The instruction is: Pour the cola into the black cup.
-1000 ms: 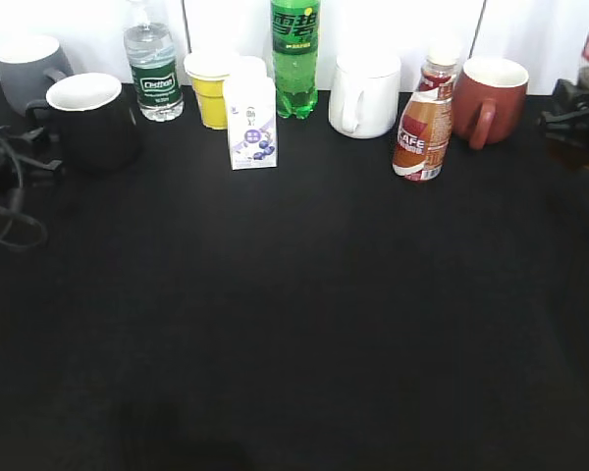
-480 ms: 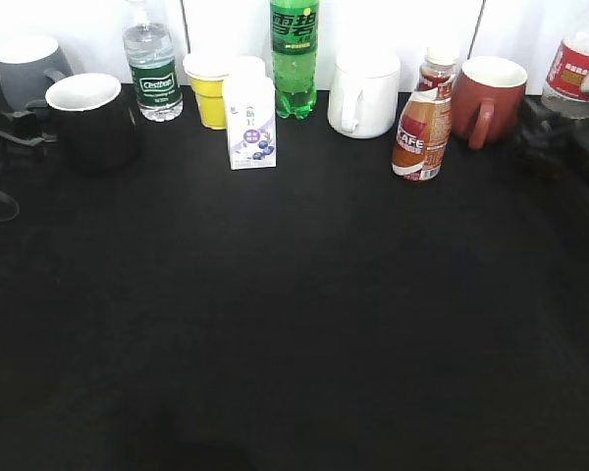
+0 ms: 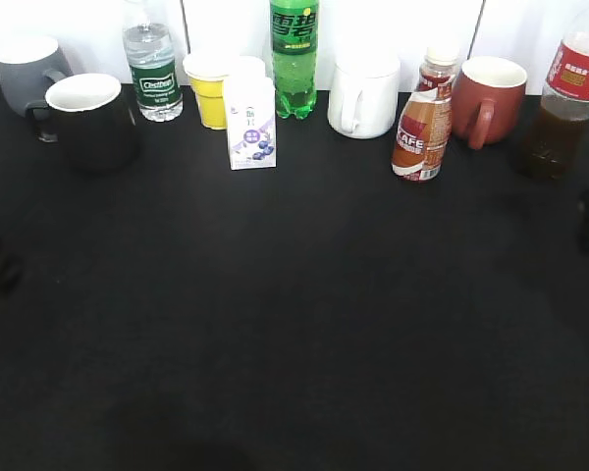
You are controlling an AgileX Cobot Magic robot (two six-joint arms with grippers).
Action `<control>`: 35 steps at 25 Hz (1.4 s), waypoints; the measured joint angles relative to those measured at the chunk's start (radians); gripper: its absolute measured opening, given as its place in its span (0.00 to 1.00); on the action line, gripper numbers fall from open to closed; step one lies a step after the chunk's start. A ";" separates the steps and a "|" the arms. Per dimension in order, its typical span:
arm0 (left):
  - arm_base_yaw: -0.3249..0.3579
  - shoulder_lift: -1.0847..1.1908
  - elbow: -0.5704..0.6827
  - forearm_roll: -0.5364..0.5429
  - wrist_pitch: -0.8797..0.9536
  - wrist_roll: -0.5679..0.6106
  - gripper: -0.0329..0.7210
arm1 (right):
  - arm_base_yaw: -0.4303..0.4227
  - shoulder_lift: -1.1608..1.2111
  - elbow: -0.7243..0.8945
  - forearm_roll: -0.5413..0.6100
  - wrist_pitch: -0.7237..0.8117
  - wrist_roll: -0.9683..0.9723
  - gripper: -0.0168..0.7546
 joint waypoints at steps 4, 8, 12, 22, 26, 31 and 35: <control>-0.009 -0.217 -0.039 -0.022 0.421 0.000 0.58 | 0.063 -0.247 -0.025 0.132 0.173 -0.086 0.78; -0.012 -0.625 -0.039 -0.024 0.543 0.000 0.67 | 0.063 -0.674 0.091 0.129 0.274 -0.086 0.78; -0.014 -0.974 0.070 -0.025 0.540 0.000 0.67 | 0.063 -1.136 0.290 0.124 0.279 -0.086 0.78; -0.014 -1.092 0.145 -0.025 0.476 0.000 0.67 | 0.063 -1.368 0.412 0.098 0.279 -0.071 0.78; -0.014 -1.092 0.145 -0.025 0.475 0.000 0.67 | 0.063 -1.368 0.412 0.098 0.279 -0.070 0.78; 0.106 -1.152 0.147 -0.026 0.474 0.000 0.67 | -0.027 -1.371 0.412 0.099 0.279 -0.070 0.78; 0.242 -1.274 0.148 -0.026 0.474 0.000 0.67 | -0.126 -1.435 0.412 0.102 0.279 -0.070 0.78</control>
